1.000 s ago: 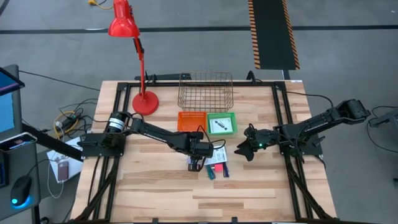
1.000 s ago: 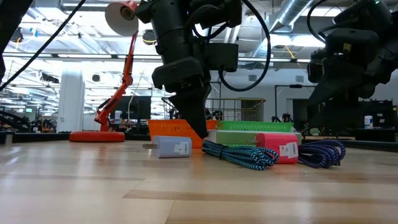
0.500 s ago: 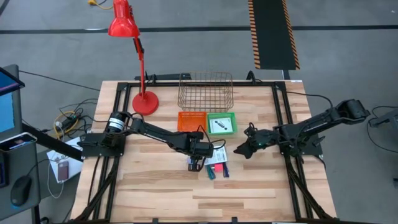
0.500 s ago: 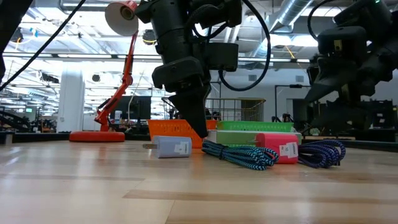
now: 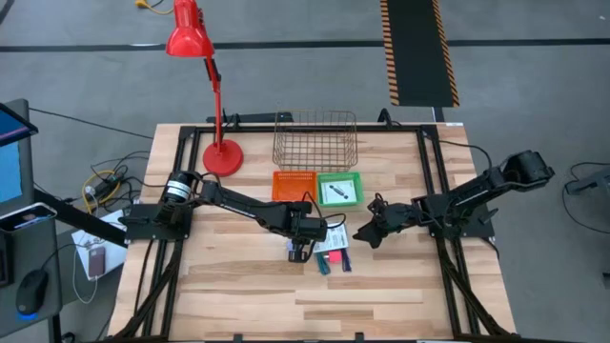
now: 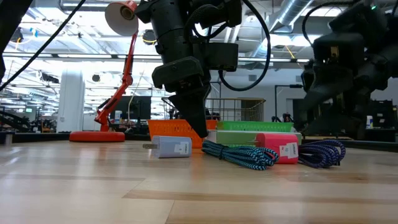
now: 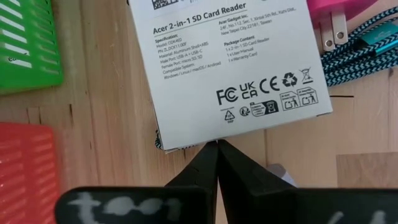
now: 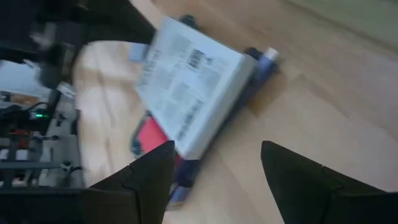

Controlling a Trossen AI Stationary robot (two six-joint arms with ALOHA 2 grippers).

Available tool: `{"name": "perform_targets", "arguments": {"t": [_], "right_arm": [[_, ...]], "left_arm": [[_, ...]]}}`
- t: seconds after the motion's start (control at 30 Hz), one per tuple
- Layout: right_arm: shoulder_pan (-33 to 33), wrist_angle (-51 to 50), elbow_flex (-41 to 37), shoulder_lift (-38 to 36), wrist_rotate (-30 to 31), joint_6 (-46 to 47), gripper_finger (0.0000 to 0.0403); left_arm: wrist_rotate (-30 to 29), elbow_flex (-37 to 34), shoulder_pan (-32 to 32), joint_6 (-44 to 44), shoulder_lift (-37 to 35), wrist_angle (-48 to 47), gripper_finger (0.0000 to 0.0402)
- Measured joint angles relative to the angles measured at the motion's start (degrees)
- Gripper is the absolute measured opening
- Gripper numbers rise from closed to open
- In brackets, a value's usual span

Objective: Pick and place items into bin
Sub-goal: Stack the card reader box on top of the card reader box in the green bin

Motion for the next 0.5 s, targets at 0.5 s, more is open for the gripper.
{"name": "perform_targets", "arguments": {"t": [0.5], "right_arm": [[0.0,12.1,0.0,9.3,-0.1,3.6,0.0234]], "left_arm": [[0.0,0.0,0.0,0.0,0.0,0.0,0.0]]}}
